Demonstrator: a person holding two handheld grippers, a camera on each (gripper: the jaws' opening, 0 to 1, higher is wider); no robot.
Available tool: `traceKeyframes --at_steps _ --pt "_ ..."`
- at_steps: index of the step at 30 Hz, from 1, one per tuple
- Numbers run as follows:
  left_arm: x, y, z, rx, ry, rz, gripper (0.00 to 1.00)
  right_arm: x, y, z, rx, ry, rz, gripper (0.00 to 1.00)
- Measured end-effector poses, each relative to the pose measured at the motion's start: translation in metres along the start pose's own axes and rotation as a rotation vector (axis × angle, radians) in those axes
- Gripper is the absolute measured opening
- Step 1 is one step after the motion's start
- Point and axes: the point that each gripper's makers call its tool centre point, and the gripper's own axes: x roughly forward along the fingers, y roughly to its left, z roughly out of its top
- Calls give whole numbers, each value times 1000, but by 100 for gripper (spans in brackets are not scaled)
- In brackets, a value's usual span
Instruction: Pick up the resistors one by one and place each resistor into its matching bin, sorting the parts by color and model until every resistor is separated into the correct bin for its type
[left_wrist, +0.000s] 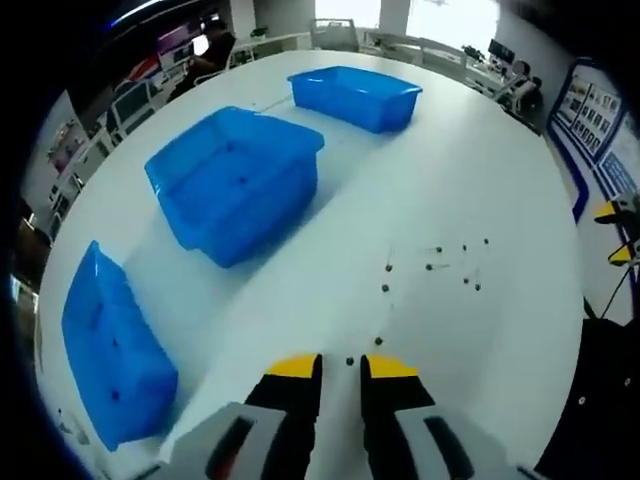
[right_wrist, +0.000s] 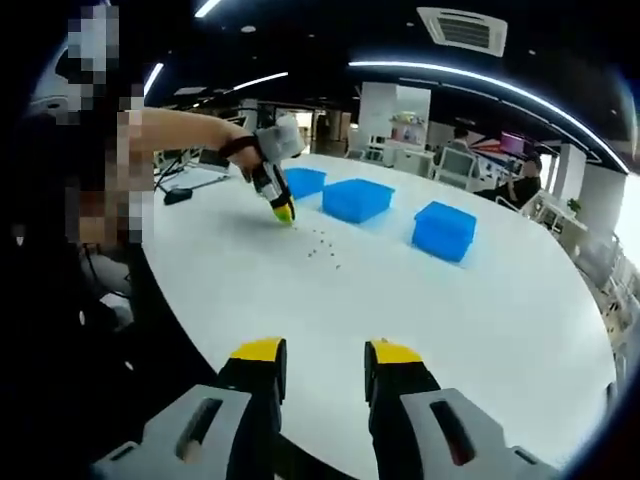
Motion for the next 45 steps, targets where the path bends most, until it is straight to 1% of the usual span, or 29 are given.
traceKeyframes --at_steps 2,5,7,8,9,11,13,17,19,20,22,24,26,28,29,31,32,33,34,36,37,38,40,42,45 --pt "0 0 -1 -6 4 -1 13 0 1 0 -1 1 2 33" --pt "0 -2 -1 -9 4 -9 12 -1 2 -1 1 1 1 32" --pt "0 -5 -1 -6 4 -15 7 -2 3 -1 3 0 0 32" --pt "1 -9 -1 -8 3 -33 6 -2 3 -1 3 1 1 32" --pt "1 -8 0 4 3 -21 6 -2 3 -2 3 3 1 32" --pt "1 -7 -1 13 3 -19 6 -2 5 -4 7 4 4 32" --pt "1 -7 -2 5 -5 -25 6 -2 6 -5 8 4 6 32" --pt "1 -8 -1 -9 -52 -33 6 -4 6 -4 10 -5 3 32" --pt "-4 -17 5 -2 -149 -71 6 -6 3 -2 11 -21 -9 32" --pt "-7 -20 8 9 -179 -80 6 -7 2 0 11 -30 -15 32" --pt "-15 -26 12 -2 -243 -102 6 -9 0 2 14 -47 -27 32" --pt "-26 -30 20 -23 -336 -116 6 -10 -2 4 19 -63 -41 32" --pt "-37 -36 26 -45 -415 -133 6 -12 -5 8 30 -92 -65 32" --pt "-51 -41 32 -59 -510 -136 6 -15 -9 14 46 -136 -91 32" --pt "-61 -43 36 -81 -574 -130 6 -17 -12 19 60 -170 -113 32" --pt "-79 -45 43 -76 -699 -112 6 -21 -16 22 77 -200 -137 32" --pt "-84 -46 44 -71 -736 -100 6 -23 -18 23 84 -210 -147 32" --pt "-92 -48 44 -62 -793 -89 6 -24 -19 24 89 -218 -154 32" --pt "-99 -51 43 -70 -840 -88 6 -25 -20 25 94 -227 -164 32" --pt "-111 -55 39 -78 -923 -63 6 -27 -21 26 101 -244 -182 32" --pt "-115 -56 35 -88 -950 -44 6 -29 -21 27 104 -253 -191 32" --pt "-121 -55 33 -116 -991 -29 6 -30 -21 28 107 -259 -199 32" --pt "-129 -61 30 -119 -1049 -32 6 -32 -21 29 114 -271 -216 32" --pt "-129 -63 27 -118 -1051 -21 6 -32 -19 30 117 -278 -217 32" --pt "-129 -62 34 -118 -1062 -21 6 -32 -15 32 94 -275 -222 32"
